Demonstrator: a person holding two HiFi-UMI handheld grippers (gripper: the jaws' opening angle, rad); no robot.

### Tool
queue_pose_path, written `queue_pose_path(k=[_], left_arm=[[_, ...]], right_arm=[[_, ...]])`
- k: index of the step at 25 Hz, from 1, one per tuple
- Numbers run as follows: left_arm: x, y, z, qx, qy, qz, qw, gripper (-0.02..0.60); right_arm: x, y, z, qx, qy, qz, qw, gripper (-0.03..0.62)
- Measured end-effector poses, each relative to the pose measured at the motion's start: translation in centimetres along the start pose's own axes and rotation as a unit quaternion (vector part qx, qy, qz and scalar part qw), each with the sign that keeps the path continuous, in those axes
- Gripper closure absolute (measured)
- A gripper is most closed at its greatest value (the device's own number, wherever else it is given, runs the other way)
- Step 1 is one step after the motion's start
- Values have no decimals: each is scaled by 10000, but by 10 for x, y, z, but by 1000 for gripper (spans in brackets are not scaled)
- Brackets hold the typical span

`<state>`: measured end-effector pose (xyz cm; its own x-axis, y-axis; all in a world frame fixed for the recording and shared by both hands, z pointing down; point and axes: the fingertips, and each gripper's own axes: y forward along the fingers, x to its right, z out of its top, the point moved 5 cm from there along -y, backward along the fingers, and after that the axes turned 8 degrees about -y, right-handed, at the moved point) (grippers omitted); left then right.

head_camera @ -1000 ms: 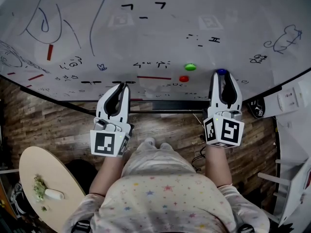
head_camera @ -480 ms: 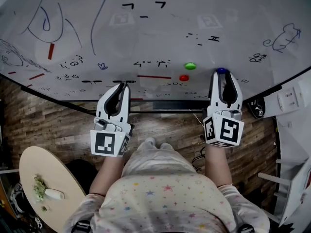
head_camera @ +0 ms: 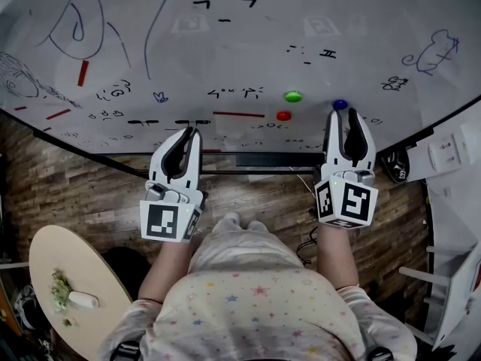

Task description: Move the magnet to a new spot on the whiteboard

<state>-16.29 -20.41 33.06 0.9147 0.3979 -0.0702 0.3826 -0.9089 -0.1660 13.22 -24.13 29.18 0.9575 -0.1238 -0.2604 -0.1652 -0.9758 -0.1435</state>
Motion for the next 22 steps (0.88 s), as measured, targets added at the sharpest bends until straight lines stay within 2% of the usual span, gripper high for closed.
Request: queue_pose_path(k=[7, 16, 22], left_arm=[[6, -8, 2, 11, -4, -2, 10000, 546], [22, -11, 0, -13, -14, -98, 9999, 546], [34, -10, 0, -17, -27, -220, 9998, 546]], right_arm=[[0, -12, 2, 22, 40, 35, 10000, 480], [8, -33, 1, 24, 131, -2, 9999, 569], [14, -47, -1, 32, 163, -6, 9999, 594]])
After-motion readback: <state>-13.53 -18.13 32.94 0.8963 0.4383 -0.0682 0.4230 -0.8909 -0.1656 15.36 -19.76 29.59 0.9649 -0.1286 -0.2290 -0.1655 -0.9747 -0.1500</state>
